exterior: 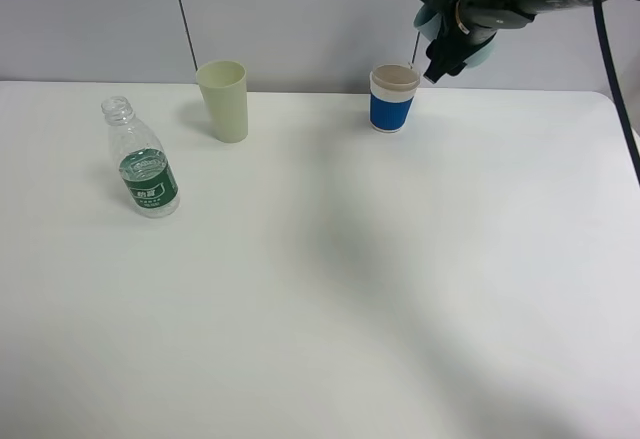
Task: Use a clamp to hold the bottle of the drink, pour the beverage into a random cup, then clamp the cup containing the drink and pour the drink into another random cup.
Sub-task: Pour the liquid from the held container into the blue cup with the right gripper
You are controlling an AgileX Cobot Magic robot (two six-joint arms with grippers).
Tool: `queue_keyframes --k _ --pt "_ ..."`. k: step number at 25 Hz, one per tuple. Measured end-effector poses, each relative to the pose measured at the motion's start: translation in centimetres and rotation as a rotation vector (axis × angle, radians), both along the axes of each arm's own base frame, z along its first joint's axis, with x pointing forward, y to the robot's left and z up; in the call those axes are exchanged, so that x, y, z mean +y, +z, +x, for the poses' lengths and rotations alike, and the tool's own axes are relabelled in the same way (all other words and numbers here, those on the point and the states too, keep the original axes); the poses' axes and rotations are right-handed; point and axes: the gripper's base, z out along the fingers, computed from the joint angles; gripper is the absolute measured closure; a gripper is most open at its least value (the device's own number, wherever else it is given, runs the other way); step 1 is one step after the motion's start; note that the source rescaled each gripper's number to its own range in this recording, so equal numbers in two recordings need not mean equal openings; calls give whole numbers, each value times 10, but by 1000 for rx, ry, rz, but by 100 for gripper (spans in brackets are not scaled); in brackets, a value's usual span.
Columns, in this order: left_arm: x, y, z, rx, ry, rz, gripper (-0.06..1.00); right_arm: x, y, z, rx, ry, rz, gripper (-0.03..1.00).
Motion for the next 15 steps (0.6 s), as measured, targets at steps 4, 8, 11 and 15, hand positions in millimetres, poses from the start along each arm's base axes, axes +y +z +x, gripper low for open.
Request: queue_keyframes --k 4,8,11,15 --pt "0 0 0 0 0 0 -5 -1 0 0 5 -3 -14 97" --pt "0 0 0 0 0 0 -5 -1 0 0 4 1 -27 97" --pt "0 0 0 0 0 0 -5 -1 0 0 6 22 -44 97" --pt "0 0 0 0 0 0 -5 1 1 1 2 52 -53 97"
